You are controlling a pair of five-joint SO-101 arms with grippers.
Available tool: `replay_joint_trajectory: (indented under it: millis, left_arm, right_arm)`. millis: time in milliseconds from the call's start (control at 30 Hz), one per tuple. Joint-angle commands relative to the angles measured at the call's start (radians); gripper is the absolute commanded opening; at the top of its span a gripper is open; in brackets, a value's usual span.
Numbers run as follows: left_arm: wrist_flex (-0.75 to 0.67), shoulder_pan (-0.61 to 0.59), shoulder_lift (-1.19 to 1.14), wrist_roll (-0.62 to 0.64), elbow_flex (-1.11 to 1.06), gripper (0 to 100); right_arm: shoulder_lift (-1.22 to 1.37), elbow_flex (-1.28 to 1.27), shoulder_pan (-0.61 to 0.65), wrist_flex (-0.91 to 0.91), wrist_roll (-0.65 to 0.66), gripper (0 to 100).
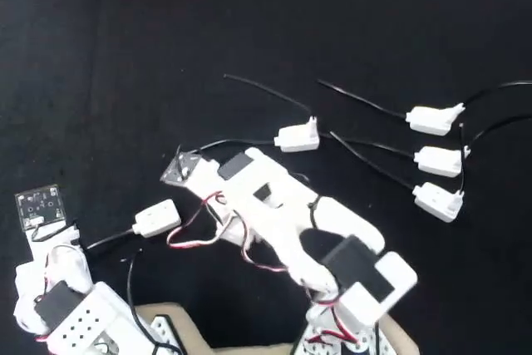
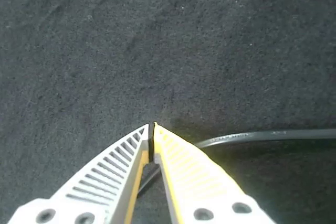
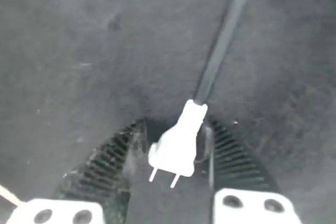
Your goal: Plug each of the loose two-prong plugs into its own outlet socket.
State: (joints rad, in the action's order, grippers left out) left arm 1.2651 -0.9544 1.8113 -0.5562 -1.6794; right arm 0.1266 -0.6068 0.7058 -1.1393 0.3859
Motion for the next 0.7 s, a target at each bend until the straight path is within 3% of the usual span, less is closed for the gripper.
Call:
replay_joint_trajectory:
  millis: [0,500,667]
  left_arm:
    - [-0.008,-0.01,0.012,0.003,-0.004,4]
    - [-0.008,-0.008,0.012,0.003,-0.004,4]
    - [-0.008,-0.008,0.012,0.003,-0.004,4]
  right_arm:
    - [0.033,-0.021,0.0,0.023,-0.008,10.5]
    - [0.03,0.108,0.002,-0.106,0.021,3.8]
    - [-0.085,0.128,0.002,-0.153,0.021,3.2]
